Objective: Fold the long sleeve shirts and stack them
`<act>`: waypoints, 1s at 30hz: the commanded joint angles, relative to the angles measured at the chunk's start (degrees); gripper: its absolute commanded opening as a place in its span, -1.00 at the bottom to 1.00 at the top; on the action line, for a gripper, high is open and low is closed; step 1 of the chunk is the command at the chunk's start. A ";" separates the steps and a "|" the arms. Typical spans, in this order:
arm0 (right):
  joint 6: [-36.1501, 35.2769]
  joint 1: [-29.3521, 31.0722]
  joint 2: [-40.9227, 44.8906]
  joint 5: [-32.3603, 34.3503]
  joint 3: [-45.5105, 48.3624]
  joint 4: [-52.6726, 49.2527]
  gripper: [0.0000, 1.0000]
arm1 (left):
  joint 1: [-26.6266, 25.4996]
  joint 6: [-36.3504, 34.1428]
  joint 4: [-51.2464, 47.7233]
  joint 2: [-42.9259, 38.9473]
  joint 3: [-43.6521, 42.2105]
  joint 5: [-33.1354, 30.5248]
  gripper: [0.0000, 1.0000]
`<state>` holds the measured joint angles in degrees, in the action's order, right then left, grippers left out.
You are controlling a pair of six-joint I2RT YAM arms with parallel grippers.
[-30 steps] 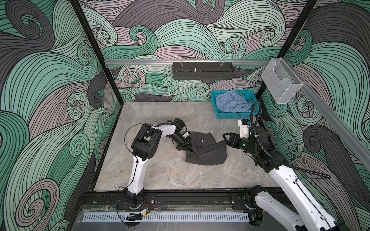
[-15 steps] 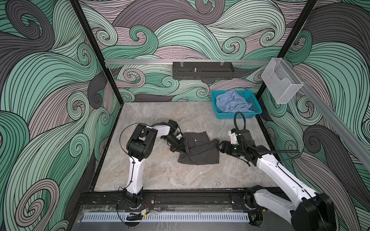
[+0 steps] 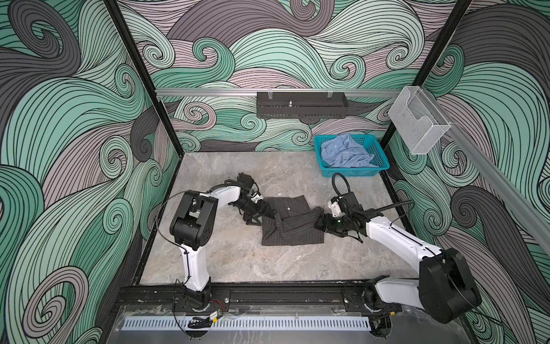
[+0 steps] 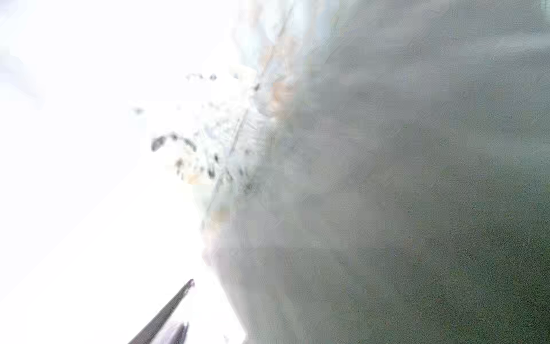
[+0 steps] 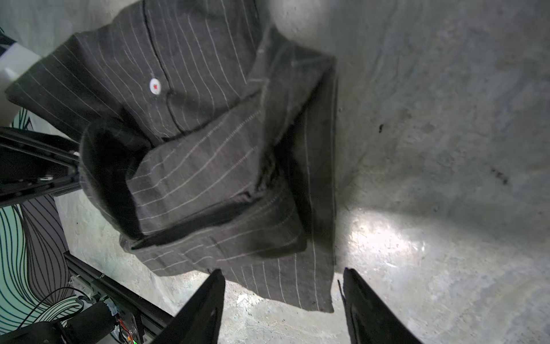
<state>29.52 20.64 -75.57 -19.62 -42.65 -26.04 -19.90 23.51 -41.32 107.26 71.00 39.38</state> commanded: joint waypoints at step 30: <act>-3.63 -7.25 5.89 -0.17 -6.55 -4.15 0.29 | -37.93 -42.58 3.37 -1.03 3.87 -52.20 0.79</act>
<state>26.92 13.82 -70.52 -18.65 -47.99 -28.71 -57.54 -16.34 -38.70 105.21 72.97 -7.77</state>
